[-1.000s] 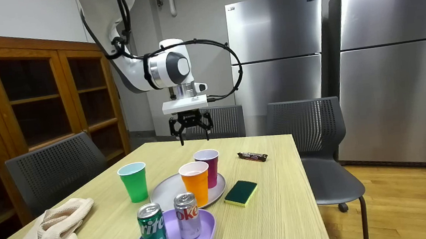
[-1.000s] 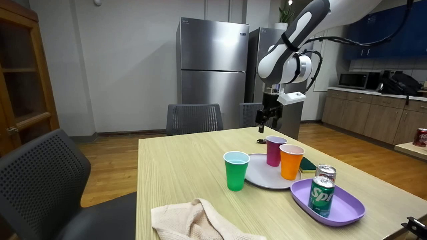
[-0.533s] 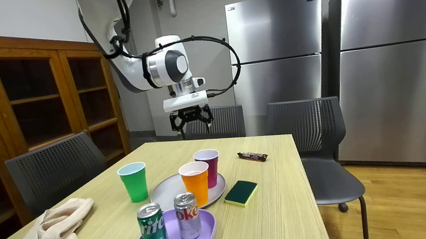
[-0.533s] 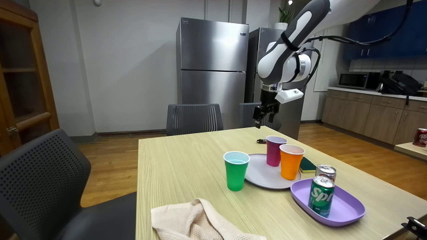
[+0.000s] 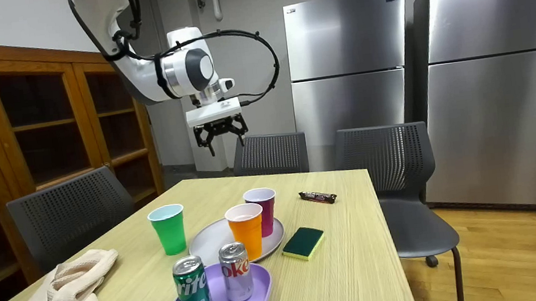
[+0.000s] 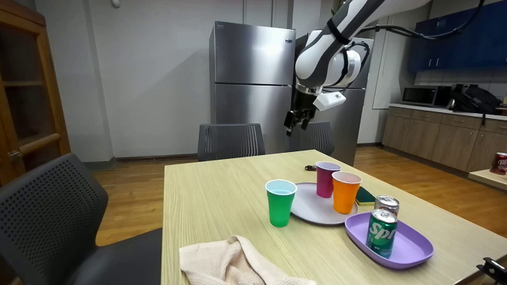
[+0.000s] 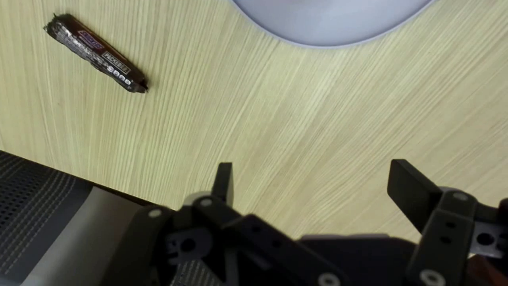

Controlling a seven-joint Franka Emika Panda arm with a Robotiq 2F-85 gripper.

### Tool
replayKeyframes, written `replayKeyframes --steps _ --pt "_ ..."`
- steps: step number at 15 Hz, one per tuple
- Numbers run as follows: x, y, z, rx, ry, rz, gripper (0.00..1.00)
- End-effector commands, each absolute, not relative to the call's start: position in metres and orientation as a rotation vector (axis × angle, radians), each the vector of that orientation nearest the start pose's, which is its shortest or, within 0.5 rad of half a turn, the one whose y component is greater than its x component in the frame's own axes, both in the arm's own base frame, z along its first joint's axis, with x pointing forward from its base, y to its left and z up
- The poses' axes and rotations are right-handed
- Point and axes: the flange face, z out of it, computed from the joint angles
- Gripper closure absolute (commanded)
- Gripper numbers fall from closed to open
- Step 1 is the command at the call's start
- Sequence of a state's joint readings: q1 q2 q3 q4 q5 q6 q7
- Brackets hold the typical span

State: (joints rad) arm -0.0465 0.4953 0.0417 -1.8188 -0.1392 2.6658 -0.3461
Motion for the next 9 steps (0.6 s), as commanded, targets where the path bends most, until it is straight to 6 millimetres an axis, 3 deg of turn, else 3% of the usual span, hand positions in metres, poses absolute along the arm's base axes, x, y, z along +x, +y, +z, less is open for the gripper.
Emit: replayKeyframes --steps 1,9 --pt "0.663 0.020 0.318 -3.131 -0.813 -0.582 0.00" --pt "0.645 0.056 0.302 -2.959 -0.893 -0.495 0.00"
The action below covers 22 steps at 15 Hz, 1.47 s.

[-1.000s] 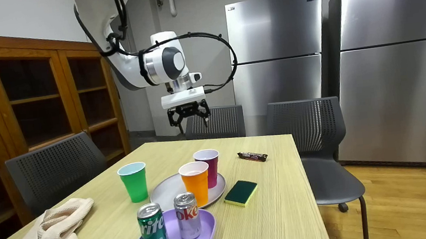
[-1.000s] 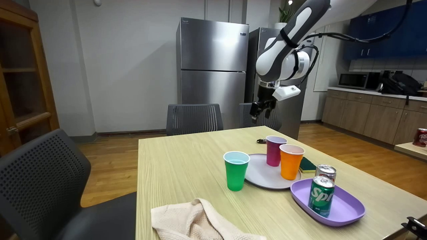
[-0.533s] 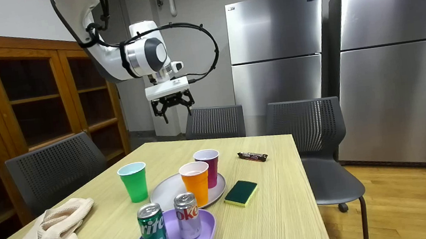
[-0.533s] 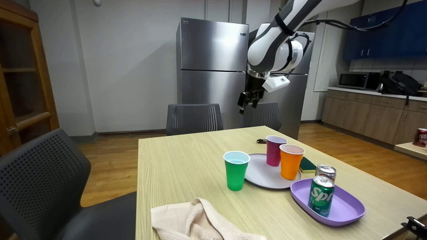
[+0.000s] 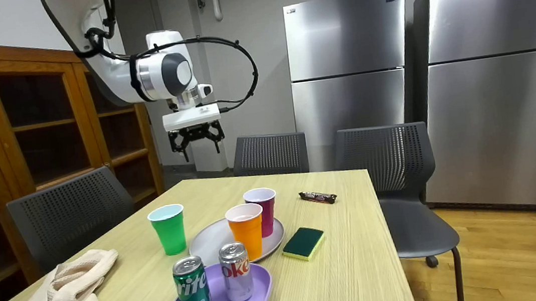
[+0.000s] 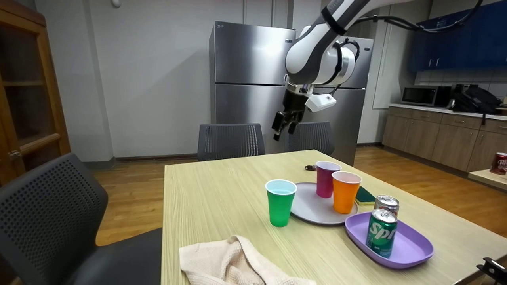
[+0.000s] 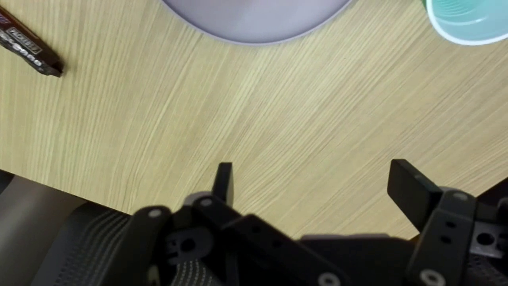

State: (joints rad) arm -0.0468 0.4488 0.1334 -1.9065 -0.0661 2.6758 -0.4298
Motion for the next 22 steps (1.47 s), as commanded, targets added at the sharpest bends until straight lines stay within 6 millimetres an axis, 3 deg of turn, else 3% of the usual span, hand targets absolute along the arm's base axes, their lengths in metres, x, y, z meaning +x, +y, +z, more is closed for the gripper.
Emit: replayKeyframes --steps 1,10,22 --pt "0.644 0.058 0.301 -2.944 -0.905 -0.485 0.00" --pt "0.631 0.071 0.285 -2.831 -1.047 -0.362 0.00" --pt "0.614 0.072 0.256 -2.833 -1.169 -0.135 0.00"
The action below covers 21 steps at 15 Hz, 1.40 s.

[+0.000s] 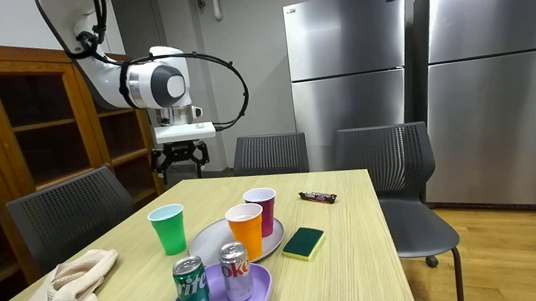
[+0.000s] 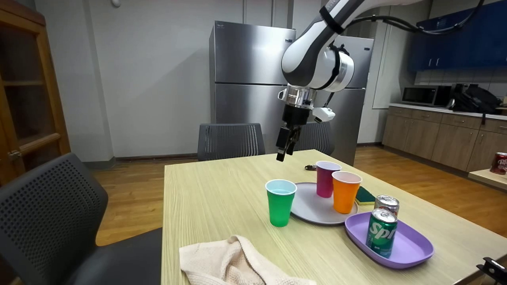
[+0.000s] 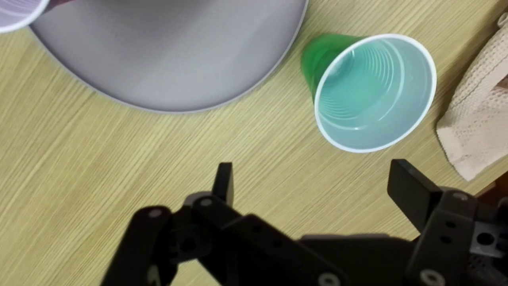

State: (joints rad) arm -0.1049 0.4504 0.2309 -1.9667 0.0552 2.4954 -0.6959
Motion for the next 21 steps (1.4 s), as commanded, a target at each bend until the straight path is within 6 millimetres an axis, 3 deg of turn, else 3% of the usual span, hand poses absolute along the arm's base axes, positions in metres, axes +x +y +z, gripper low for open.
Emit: replayKeyframes --steps 1,7,21 --pt "0.613 0.073 0.254 -2.833 -1.183 -0.123 0.00" --pt "0.610 0.082 0.236 -2.853 -1.235 -0.084 0.00" --pt "0.614 0.102 0.199 -2.936 -1.167 -0.095 0.00"
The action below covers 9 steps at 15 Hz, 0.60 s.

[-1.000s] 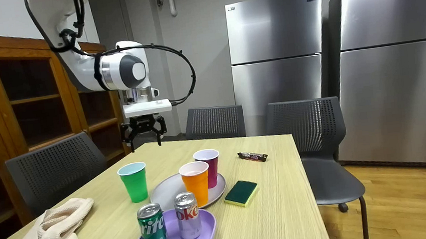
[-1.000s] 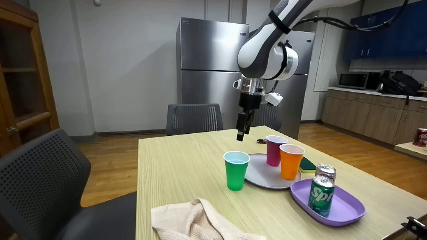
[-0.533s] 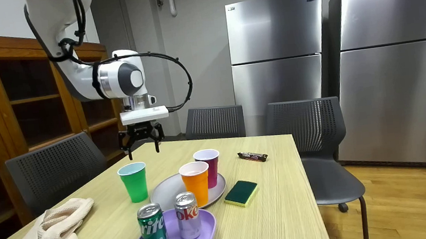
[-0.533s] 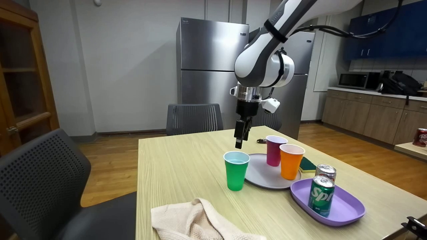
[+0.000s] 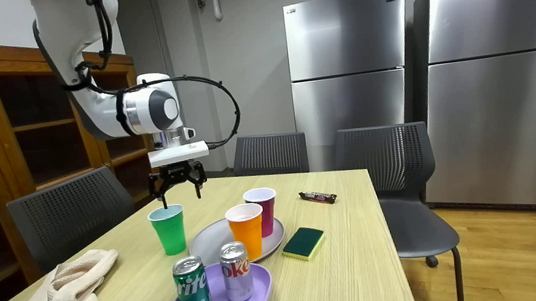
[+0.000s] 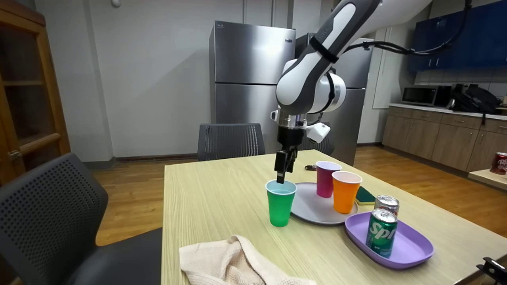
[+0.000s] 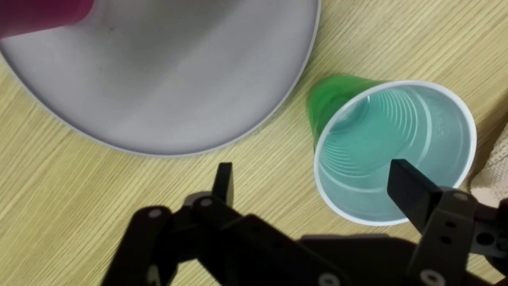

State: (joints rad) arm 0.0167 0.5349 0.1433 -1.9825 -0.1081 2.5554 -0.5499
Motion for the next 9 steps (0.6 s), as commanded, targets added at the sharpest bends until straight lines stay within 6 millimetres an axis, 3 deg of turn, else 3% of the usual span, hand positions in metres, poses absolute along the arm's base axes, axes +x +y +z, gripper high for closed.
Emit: replayKeyframes --steps 1,9 --pt "0.614 0.102 0.197 -2.936 -1.166 -0.092 0.00" --pt "0.615 0.106 0.181 -2.949 -1.145 -0.105 0.00"
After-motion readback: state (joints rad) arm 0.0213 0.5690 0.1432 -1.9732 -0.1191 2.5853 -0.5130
